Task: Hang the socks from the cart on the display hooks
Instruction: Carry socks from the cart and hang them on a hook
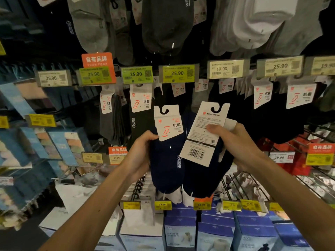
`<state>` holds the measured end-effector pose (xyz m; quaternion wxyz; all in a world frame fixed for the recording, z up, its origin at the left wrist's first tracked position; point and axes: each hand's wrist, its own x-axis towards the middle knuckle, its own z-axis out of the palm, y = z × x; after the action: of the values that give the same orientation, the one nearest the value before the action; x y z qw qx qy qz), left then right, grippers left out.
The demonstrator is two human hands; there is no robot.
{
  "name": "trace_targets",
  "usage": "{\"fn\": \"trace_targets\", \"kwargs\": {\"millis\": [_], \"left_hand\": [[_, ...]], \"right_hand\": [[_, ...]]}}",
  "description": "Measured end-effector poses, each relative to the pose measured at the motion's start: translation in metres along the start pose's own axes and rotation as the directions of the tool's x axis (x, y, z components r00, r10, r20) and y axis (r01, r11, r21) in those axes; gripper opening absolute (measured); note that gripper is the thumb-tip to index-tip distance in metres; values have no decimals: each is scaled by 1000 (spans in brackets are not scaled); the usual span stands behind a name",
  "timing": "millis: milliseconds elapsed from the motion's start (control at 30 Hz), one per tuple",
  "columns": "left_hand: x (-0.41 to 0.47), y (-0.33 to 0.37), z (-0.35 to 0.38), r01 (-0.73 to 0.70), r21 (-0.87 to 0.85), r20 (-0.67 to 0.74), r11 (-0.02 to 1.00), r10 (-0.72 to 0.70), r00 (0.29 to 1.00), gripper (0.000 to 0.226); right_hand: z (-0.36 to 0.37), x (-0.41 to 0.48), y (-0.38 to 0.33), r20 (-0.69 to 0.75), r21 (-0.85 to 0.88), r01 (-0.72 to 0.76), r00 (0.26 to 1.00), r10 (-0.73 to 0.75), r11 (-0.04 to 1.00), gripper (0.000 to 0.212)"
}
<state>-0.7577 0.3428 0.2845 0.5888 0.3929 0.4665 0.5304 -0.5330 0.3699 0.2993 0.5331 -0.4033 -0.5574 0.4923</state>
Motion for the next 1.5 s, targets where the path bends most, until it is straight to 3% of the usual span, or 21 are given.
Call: {"fn": "trace_targets", "kwargs": {"millis": [100, 267, 500, 633, 767, 867, 1100, 1233, 1500], "left_hand": [[6, -1, 10, -11, 29, 18, 1000, 11, 1000, 33], [16, -14, 19, -23, 152, 1, 988, 23, 1000, 15], [21, -45, 41, -89, 322, 81, 943, 66, 995, 26], [17, -43, 68, -175, 297, 158, 939, 132, 978, 8], [19, -32, 101, -253, 283, 200, 925, 201, 959, 15], [22, -27, 134, -311, 271, 210, 911, 259, 943, 8], [15, -15, 248, -562, 331, 272, 758, 494, 826, 24], [11, 1, 331, -685, 314, 267, 657, 632, 728, 16], [22, 48, 473, -753, 350, 281, 557, 704, 652, 16]], "right_hand": [[-4, -6, 2, -24, -31, -4, 1000, 3, 999, 18], [-13, -27, 10, -58, -101, -53, 997, 48, 993, 17], [-38, -57, 18, -163, -94, -157, 977, 140, 983, 16], [-60, -61, 7, -243, -125, -159, 962, 125, 979, 14], [-86, -63, -12, -264, -159, -106, 963, 61, 982, 14], [-114, -65, -24, -274, -142, -63, 962, 22, 988, 17], [-218, -62, -82, -194, -240, 35, 977, -83, 970, 16], [-295, -60, -126, -194, -261, 90, 970, -143, 961, 14], [-410, -49, -202, -225, -257, 188, 942, -248, 948, 15]]}}
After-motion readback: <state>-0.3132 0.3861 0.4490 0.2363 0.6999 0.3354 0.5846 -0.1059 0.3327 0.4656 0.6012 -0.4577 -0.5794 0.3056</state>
